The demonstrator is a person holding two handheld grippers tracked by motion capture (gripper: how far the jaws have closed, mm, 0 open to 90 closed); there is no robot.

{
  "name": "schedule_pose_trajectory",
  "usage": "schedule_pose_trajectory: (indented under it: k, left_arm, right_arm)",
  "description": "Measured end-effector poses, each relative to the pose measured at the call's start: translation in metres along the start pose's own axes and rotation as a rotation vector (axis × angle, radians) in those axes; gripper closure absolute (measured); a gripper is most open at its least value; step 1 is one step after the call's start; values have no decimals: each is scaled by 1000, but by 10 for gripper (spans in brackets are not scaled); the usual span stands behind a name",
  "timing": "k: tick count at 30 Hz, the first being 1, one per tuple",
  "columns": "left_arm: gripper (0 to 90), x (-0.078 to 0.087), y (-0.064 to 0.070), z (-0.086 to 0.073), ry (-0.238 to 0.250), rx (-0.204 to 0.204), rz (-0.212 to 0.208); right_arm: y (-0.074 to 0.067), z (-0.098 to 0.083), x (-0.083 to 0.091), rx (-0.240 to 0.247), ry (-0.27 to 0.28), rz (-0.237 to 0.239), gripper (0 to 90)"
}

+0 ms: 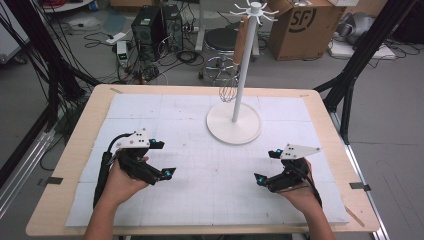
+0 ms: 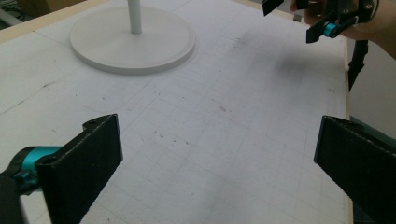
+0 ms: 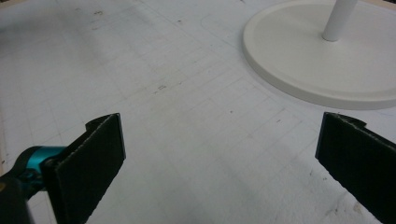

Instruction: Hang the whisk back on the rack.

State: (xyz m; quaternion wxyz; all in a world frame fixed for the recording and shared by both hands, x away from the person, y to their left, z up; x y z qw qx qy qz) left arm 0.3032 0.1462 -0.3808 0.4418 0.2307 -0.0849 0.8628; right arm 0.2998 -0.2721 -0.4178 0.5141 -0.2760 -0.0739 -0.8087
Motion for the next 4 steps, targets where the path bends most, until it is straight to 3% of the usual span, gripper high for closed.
schedule_pose_trajectory:
  k: [4]
  left_arm:
    - [16, 0, 0, -1, -6, -2, -1]
  right_arm:
    - [0, 0, 1, -1, 6, -2, 4]
Point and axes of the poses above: each handheld gripper's, and its own axes: x roughly backward along the jaws, z roughly out of its top, y roughly to its right, the point moved 2 cm from there along -x, roughly forward along the jaws, and after that the axes turned 10 degrees about z, right-handed, at the moved point
